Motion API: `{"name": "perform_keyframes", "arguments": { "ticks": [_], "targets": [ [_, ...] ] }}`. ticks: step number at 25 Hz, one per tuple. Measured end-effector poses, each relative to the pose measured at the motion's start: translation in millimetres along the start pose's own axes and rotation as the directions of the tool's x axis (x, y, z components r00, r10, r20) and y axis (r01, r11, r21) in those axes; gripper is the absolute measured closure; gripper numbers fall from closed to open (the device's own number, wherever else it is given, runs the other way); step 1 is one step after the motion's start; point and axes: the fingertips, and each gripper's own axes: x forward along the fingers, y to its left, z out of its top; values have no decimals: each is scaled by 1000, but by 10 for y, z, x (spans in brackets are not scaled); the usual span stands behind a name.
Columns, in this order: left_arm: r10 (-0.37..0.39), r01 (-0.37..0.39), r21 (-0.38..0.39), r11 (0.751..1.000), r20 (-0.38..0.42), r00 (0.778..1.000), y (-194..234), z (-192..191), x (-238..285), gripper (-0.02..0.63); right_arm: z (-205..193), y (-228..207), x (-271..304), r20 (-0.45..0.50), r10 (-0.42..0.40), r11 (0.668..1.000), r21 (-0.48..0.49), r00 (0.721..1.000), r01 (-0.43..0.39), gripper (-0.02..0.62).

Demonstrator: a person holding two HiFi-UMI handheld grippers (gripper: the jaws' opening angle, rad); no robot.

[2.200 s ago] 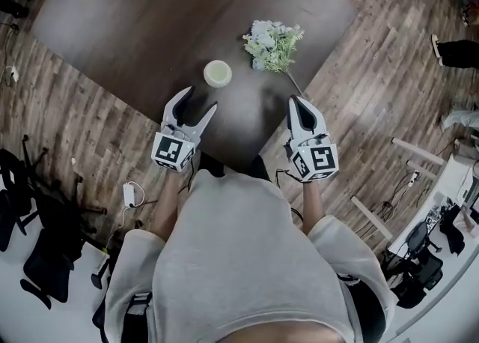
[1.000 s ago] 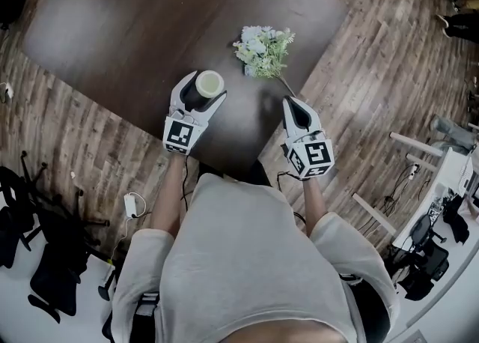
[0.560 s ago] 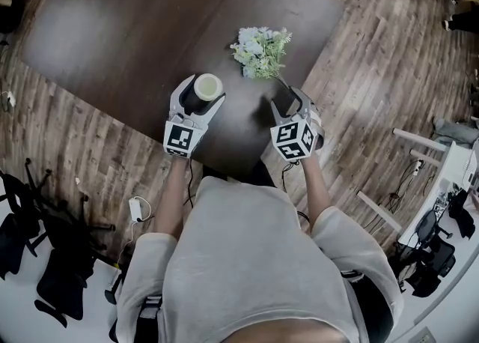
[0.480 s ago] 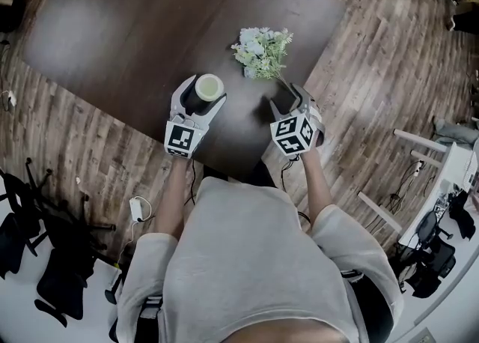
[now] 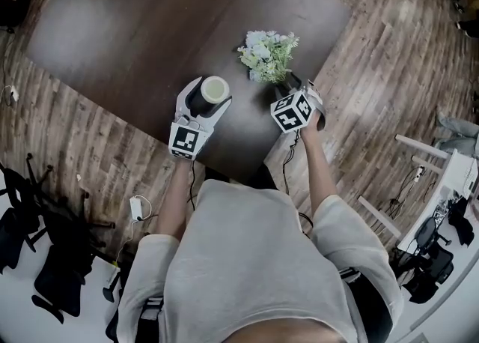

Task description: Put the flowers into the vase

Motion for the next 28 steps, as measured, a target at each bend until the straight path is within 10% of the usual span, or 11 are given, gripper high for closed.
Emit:
{"name": "perform_keyframes", "arguments": {
  "ticks": [28],
  "targets": [
    [-14, 14, -2, 1000, -11, 1000, -29, -30, -15, 252, 37, -101, 332, -73, 62, 997, 41, 995, -60, 554]
  ]
}}
